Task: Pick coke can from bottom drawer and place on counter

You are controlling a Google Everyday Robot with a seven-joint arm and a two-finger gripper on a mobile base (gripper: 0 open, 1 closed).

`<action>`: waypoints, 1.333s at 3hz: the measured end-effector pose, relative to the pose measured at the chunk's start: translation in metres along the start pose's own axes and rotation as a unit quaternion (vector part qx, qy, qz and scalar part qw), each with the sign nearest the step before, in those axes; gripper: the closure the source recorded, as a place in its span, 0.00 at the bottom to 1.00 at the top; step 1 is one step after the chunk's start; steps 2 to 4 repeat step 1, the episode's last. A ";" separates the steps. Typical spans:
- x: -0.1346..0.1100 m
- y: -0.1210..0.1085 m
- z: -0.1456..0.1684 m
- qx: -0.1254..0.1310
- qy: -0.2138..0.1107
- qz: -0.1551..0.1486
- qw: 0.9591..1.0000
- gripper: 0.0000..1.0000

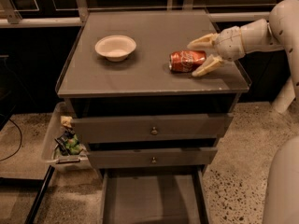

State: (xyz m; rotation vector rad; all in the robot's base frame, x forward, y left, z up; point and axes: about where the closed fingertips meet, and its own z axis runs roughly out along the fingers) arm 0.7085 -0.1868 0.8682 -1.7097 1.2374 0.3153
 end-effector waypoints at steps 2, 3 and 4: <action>0.000 0.000 0.000 0.000 0.000 0.000 1.000 0.00; 0.000 0.000 0.000 0.000 0.000 0.000 1.000 0.00; 0.000 0.000 0.000 0.000 0.000 0.000 1.000 0.00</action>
Offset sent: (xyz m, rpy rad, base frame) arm 0.0000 0.0000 0.0000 0.0000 0.0000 0.0000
